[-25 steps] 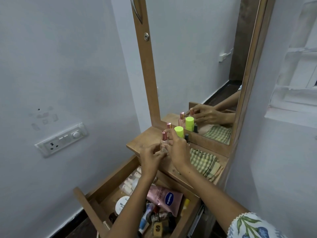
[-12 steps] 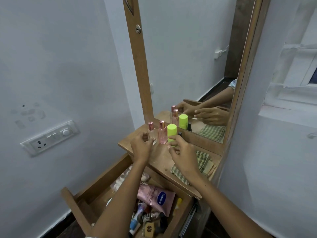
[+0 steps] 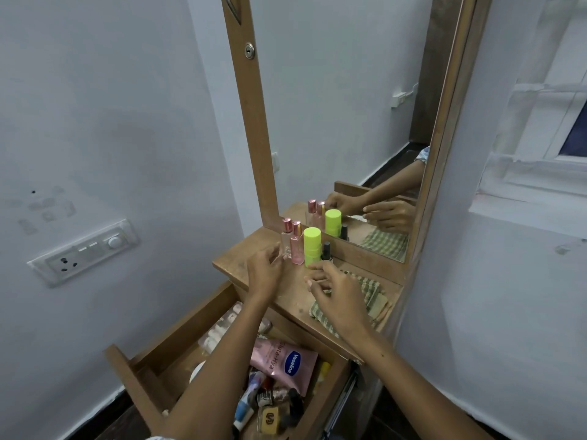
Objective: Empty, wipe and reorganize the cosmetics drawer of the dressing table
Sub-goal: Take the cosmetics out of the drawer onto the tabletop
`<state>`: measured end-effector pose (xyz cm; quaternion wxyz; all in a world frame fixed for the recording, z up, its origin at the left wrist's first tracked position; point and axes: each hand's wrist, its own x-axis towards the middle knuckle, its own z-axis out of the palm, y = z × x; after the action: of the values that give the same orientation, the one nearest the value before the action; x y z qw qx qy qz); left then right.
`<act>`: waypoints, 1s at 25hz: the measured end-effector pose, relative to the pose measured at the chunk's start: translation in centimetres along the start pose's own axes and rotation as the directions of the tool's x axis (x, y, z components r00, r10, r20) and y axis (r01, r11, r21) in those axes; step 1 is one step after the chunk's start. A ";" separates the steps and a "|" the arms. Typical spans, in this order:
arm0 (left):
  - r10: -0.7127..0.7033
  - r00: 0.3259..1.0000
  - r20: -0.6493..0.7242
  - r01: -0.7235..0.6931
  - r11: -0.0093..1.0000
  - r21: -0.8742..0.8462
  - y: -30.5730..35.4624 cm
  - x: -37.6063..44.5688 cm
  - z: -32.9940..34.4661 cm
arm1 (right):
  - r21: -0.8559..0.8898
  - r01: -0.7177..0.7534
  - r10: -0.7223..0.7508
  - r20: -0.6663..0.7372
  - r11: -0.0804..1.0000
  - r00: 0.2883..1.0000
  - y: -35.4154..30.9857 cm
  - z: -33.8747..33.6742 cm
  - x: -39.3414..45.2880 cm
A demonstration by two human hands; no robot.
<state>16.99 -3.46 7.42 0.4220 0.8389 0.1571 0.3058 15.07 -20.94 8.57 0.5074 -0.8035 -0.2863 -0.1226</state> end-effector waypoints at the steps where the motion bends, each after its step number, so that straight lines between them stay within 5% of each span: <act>1: 0.011 1.000 -0.009 -0.011 1.000 0.024 0.0 -0.9 -0.7 | 0.000 0.008 -0.008 0.013 1.000 1.000 -0.2 0.1 -0.2; 5: 0.132 0.991 -0.016 -0.128 0.979 0.157 -0.4 -6.9 -5.7 | -0.028 0.120 -0.117 0.091 0.992 0.989 -0.9 1.1 -2.0; 10: 0.046 0.989 0.142 -0.068 0.985 0.161 -1.5 -14.1 -11.9 | -0.044 0.264 -0.243 0.264 0.964 0.933 -1.7 2.8 -5.6; 16: 0.043 0.985 0.169 -0.076 0.978 0.192 -3.5 -17.6 -12.1 | -0.231 0.279 -0.090 0.599 0.932 0.795 -3.2 4.5 -8.4; 25: 0.047 0.999 0.017 -0.050 0.913 0.406 -3.3 -18.1 -12.0 | -0.475 0.593 -0.013 0.773 0.650 0.634 -4.6 8.6 -8.2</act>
<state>-4.54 -3.63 3.39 0.2314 0.9130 0.1946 0.2740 4.97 -14.63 4.11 -0.0176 -0.8457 -0.5333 0.0082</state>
